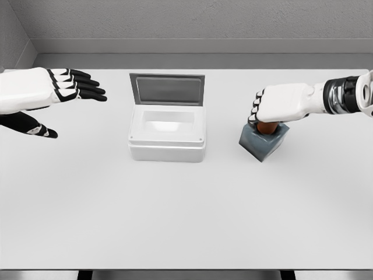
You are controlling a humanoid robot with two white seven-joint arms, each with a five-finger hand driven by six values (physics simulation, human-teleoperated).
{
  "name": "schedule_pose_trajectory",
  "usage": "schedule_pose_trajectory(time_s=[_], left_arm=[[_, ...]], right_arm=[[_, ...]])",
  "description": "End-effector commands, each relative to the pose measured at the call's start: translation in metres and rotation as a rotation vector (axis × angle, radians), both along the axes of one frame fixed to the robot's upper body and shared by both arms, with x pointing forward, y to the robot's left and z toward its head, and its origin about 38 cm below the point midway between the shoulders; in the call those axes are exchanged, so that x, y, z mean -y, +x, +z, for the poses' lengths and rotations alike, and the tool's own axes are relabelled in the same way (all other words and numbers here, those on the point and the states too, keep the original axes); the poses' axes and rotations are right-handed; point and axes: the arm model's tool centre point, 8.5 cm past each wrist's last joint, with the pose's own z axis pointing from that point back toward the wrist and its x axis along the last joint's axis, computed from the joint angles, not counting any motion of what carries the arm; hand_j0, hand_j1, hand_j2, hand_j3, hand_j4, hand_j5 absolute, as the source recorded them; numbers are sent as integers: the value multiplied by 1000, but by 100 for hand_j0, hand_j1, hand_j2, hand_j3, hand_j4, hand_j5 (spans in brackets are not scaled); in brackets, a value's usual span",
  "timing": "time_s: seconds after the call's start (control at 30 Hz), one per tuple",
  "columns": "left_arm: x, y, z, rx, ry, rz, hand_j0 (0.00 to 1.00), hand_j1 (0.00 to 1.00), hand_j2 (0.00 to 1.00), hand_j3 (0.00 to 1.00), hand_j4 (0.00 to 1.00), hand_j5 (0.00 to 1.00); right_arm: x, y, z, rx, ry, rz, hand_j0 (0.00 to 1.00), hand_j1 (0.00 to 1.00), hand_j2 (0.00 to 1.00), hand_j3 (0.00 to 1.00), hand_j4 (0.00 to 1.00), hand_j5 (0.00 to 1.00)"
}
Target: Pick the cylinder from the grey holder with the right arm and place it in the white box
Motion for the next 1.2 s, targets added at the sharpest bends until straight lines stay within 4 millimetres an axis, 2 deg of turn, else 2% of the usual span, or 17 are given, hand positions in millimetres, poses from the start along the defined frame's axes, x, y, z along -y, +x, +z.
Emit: schedule_pose_trajectory(time_s=[0.0,0.17,0.43,0.63,0.83,0.93,1.17], left_arm=[[3,1,-2,-5,-16,-5,100,100,100,100,100,100],[3,2,1,7,-10,-5,100,100,100,100,100,100],[3,2,3,11,-9,-5,100,100,100,100,100,100],[3,2,3,11,-9,-5,100,100,100,100,100,100],[3,2,4,12,-9,-5,100,100,100,100,100,100],[3,2,5,14,-9,-5,100,100,100,100,100,100],[2,2,5,14,-7,-4,100,100,100,100,100,100]], right_arm=[[-1,-1,0,-11,13,-1,49,49,49,49,49,49],[-1,0,1,-9,16,-1,39,39,39,39,39,39],[6,-5,20,33,13,1,39,39,39,39,39,39],[1,-8,32,63,10,24,39,39,39,39,39,39],[-11,-6,38,80,20,49,39,39,39,39,39,39],[-32,-5,39,85,40,94,39,39,39,39,39,39],[-54,-3,43,98,58,137,39,39,39,39,39,39]])
